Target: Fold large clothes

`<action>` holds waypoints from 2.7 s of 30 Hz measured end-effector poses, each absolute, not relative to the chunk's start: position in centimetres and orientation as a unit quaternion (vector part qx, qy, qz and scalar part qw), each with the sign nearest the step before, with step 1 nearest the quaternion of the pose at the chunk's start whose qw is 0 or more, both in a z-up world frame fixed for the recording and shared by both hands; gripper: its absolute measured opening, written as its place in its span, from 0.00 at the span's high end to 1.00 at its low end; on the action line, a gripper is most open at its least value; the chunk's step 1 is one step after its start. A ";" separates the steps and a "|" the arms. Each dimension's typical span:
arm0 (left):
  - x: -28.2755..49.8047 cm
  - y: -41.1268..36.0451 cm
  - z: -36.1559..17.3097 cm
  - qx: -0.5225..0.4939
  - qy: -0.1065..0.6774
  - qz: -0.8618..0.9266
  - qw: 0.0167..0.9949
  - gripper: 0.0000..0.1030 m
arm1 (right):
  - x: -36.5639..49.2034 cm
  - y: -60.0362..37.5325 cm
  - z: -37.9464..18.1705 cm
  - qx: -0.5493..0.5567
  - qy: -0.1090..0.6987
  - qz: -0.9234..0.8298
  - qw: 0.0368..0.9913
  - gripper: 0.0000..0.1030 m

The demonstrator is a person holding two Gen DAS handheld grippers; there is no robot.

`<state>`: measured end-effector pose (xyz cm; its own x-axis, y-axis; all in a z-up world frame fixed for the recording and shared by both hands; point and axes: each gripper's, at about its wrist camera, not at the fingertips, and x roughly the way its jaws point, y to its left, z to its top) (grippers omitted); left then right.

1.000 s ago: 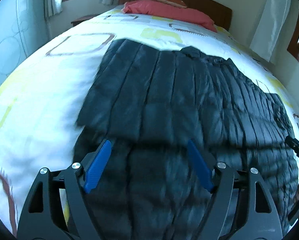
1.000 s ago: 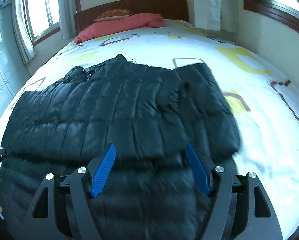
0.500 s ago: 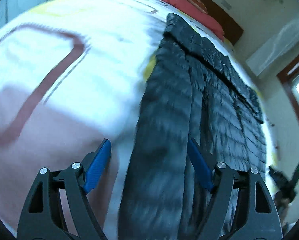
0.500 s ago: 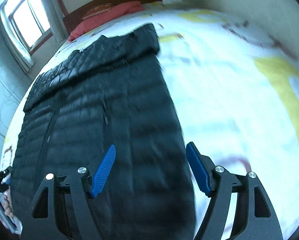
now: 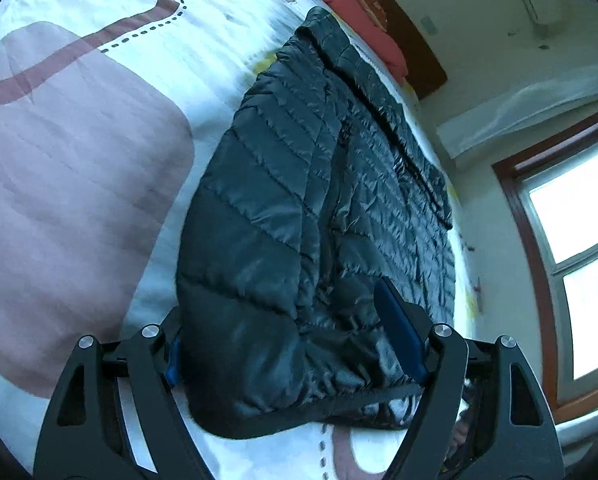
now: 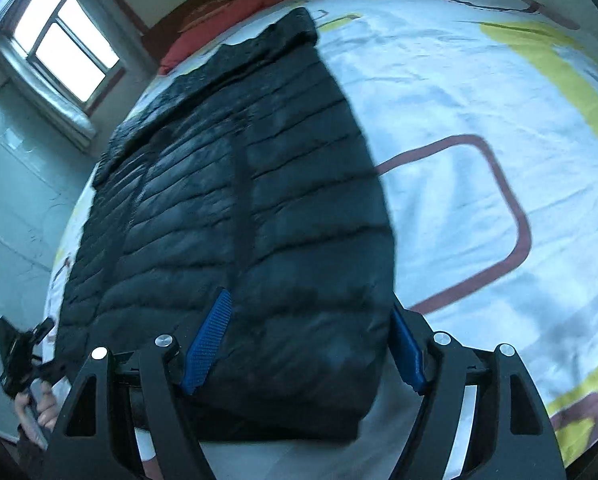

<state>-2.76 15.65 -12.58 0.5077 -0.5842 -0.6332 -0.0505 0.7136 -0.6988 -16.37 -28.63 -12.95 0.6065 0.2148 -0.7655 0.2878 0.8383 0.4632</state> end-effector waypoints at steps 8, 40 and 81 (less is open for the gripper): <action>-2.7 15.4 -12.7 -0.324 0.459 -0.143 0.815 0.81 | -16.6 -28.7 -12.9 0.335 0.414 0.005 0.847 0.76; 31.3 6.9 -4.8 -0.241 0.382 -0.135 0.882 0.89 | 18.5 -33.9 -6.4 0.356 0.313 0.025 0.880 0.86; 40.1 8.3 -7.9 -0.143 0.440 -0.148 0.874 0.43 | 28.7 -35.3 -9.1 0.153 0.424 -0.014 0.893 0.56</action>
